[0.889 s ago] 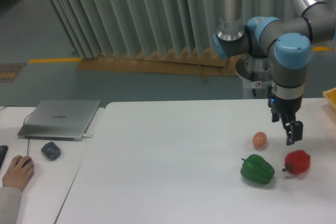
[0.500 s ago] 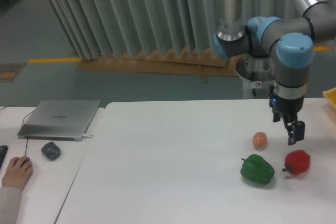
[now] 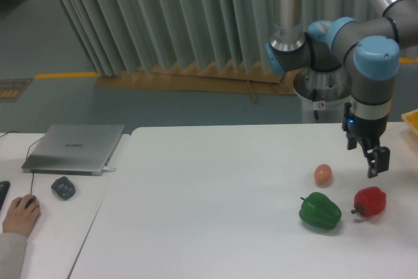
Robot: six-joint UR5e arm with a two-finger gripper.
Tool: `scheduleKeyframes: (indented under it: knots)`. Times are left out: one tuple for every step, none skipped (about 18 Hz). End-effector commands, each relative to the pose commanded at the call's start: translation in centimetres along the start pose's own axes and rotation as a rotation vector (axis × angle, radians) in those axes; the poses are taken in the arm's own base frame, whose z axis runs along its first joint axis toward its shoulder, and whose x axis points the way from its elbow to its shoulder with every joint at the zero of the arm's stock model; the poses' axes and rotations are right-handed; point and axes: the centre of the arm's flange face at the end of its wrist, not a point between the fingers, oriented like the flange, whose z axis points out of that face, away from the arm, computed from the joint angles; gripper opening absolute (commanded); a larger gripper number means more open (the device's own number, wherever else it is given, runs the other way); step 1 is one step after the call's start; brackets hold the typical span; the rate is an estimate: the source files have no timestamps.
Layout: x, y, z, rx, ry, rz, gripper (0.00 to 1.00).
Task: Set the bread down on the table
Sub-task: 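Raise the open gripper and move it away toward the yellow bin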
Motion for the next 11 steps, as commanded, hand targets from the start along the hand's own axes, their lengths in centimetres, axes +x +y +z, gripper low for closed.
scheduleKeyframes:
  knots:
    - [0.1, 0.0, -0.2, -0.004, -0.003, -0.001, 1.0]
    - [0.3, 0.3, -0.4, -0.009, -0.004, -0.014, 1.0]
    - [0.4, 1.3, -0.5, -0.035, -0.004, -0.021, 1.0]
    - [0.3, 2.1, -0.4, -0.06, 0.004, -0.028, 1.0]
    - [0.2, 2.8, -0.3, -0.077, 0.005, -0.035, 1.0]
    - [0.2, 3.5, -0.4, -0.087, 0.007, -0.04, 1.0]
    - [0.3, 4.6, -0.5, -0.099, 0.008, -0.031, 1.0]
    - [0.5, 5.9, -0.4, -0.106, 0.016, 0.013, 1.0]
    - [0.6, 7.2, -0.2, -0.108, 0.026, 0.079, 1.0]
    - [0.6, 9.9, -0.3, -0.106, 0.036, 0.172, 1.0]
    - [0.6, 11.4, -0.1, -0.103, 0.046, 0.232, 1.0]
